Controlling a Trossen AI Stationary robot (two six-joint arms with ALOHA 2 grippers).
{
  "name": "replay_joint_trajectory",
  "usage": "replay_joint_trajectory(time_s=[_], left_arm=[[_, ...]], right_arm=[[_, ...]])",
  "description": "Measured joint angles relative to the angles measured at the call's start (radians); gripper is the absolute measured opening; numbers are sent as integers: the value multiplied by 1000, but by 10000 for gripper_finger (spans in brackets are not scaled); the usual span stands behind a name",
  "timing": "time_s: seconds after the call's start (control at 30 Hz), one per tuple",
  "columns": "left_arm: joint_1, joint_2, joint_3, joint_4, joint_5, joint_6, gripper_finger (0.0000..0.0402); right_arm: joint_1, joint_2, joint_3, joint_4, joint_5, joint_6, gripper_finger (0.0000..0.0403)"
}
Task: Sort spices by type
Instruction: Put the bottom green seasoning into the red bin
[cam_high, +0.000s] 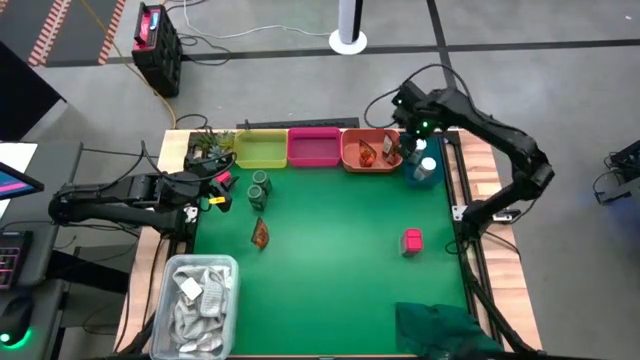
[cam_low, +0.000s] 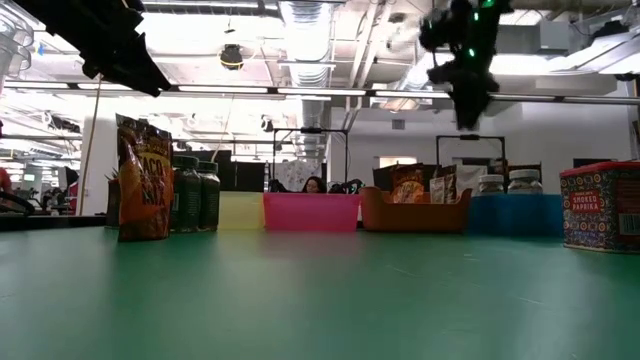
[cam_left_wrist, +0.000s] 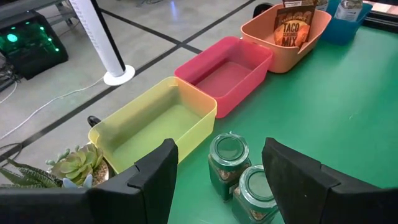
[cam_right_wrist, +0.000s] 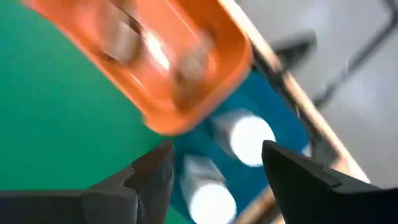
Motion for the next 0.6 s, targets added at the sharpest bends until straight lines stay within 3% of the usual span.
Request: replay_joint_trajectory(time_s=[0.17,0.27,0.47,0.6], left_arm=[[0,1,0,0,0,-14,224],[0,26,0,0,5,-48,224],[10,173,0,26,13,-104,224],[22,281,21,81,164,-52,224]], right_arm=[[176,-74,-75,246,-7,-25,266],[269,-105,-187,449,-65,-45,266],[396,-101,-412,910,-103,-55,265],[441,-73,-433,1002,-102,-65,265]])
